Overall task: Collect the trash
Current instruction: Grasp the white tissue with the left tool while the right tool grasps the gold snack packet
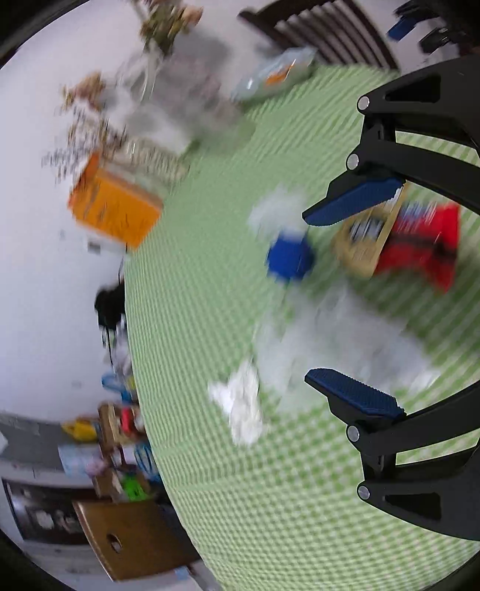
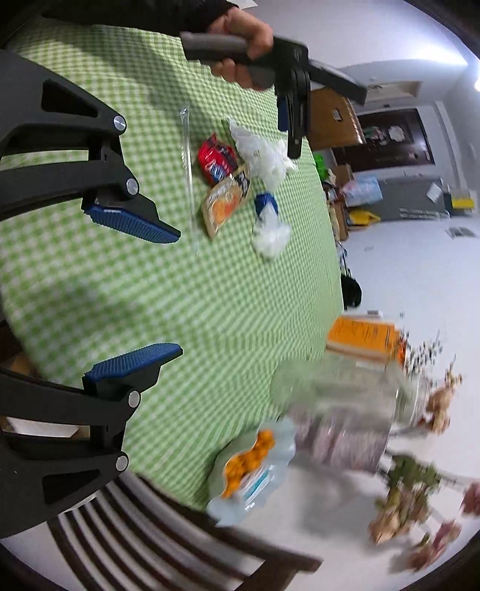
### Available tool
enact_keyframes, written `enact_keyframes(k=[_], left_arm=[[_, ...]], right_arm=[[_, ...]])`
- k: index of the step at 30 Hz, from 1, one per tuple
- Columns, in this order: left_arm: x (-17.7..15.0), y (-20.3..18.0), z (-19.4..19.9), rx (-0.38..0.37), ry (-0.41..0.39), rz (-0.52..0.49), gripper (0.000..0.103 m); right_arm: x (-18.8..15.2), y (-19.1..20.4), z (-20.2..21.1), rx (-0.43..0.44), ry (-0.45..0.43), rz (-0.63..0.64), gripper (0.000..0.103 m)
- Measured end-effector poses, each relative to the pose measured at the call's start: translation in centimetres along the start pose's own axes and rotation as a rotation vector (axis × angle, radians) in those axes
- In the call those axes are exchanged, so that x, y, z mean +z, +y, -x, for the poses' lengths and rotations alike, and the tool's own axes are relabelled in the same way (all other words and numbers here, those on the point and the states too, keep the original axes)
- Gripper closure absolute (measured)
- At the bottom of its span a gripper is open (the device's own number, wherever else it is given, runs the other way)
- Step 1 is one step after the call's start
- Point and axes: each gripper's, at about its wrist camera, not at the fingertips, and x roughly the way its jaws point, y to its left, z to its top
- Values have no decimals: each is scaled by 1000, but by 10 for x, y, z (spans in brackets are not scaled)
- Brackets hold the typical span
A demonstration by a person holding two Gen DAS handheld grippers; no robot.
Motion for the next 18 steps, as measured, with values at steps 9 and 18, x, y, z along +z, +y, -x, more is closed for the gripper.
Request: enact_keyframes(k=[9, 18], left_arm=[[-6, 47, -56, -51, 62, 90, 26], [-3, 66, -45, -148, 6, 171, 95]], right_arm=[[32, 67, -68, 71, 95, 140, 48], [39, 102, -143, 5, 233, 257, 48]])
